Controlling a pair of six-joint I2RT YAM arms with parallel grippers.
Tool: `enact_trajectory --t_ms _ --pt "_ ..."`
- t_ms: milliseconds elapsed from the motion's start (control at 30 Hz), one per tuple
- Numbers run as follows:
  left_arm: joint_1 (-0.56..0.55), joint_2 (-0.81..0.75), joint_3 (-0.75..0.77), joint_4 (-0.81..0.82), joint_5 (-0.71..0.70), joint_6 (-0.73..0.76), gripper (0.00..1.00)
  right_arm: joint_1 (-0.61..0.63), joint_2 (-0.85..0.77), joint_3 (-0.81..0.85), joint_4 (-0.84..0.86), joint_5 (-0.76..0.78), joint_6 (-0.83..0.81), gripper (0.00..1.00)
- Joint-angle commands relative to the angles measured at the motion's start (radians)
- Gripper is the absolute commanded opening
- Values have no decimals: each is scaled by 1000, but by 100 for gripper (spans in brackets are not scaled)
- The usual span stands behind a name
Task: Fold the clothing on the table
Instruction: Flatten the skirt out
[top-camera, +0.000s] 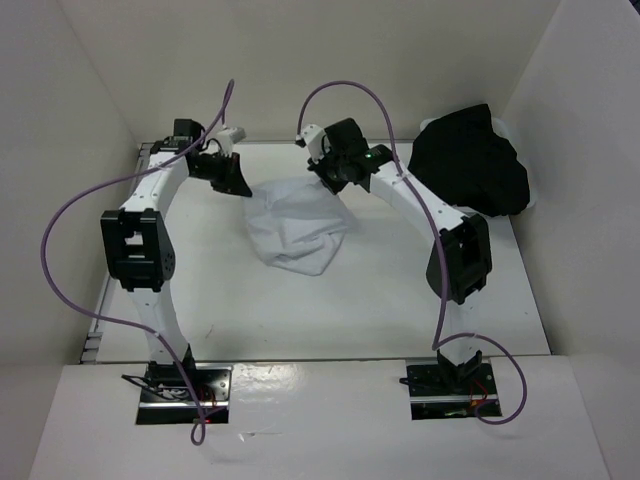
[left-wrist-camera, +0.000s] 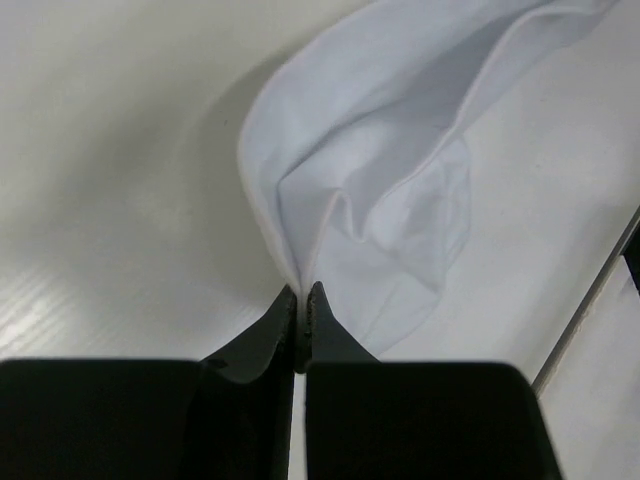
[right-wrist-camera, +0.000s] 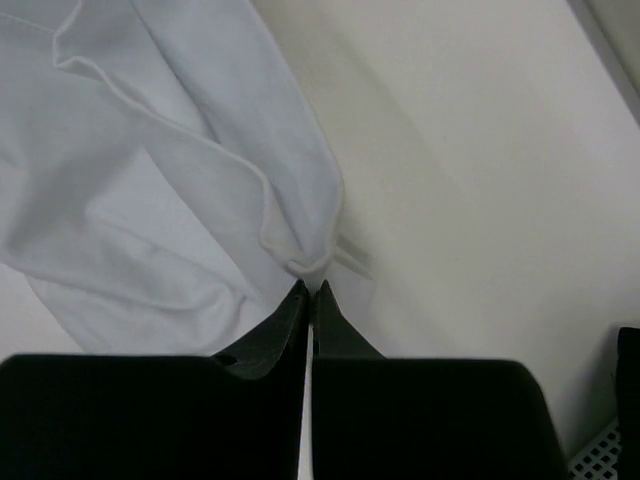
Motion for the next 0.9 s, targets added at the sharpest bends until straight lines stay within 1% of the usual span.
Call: enact_trajectory --t_ms 0,167,300,400,467,500,567,600,633,667,733,767,867 --pt "-36 -121 116 -47 22 40 0 -6 -115 119 -31 -14 1 0" --pt "-54 -222 202 -93 51 50 0 -15 -204 164 -65 8 -28 0" --pt "-54 -335 214 -102 51 68 0 -24 -273 164 -94 -5 -48 0" --pt "-54 -420 191 -102 51 77 0 -43 -323 164 -119 -63 -48 0" --pt "-54 -464 178 -102 51 86 0 -54 -350 164 -139 -115 -73 0" --pt "-54 -512 178 -102 51 86 0 -54 -374 173 -163 -135 -73 0" --pt "-54 -559 147 -102 51 109 0 -80 -399 173 -189 -210 -90 0" --pt "-54 -608 147 -102 42 109 0 -93 -422 173 -212 -240 -103 0" --pt "-54 -632 136 -102 42 120 0 -107 -433 182 -226 -323 -114 0" --pt "-54 -673 136 -111 42 120 0 -135 -443 182 -240 -365 -114 0" --pt "-40 -704 136 -139 69 133 0 -159 -475 173 -287 -450 -148 0" --pt "-27 -734 124 -159 90 143 0 -178 -486 164 -304 -525 -160 0" --pt "-17 -788 90 -173 112 162 0 -196 -528 135 -355 -624 -198 0"
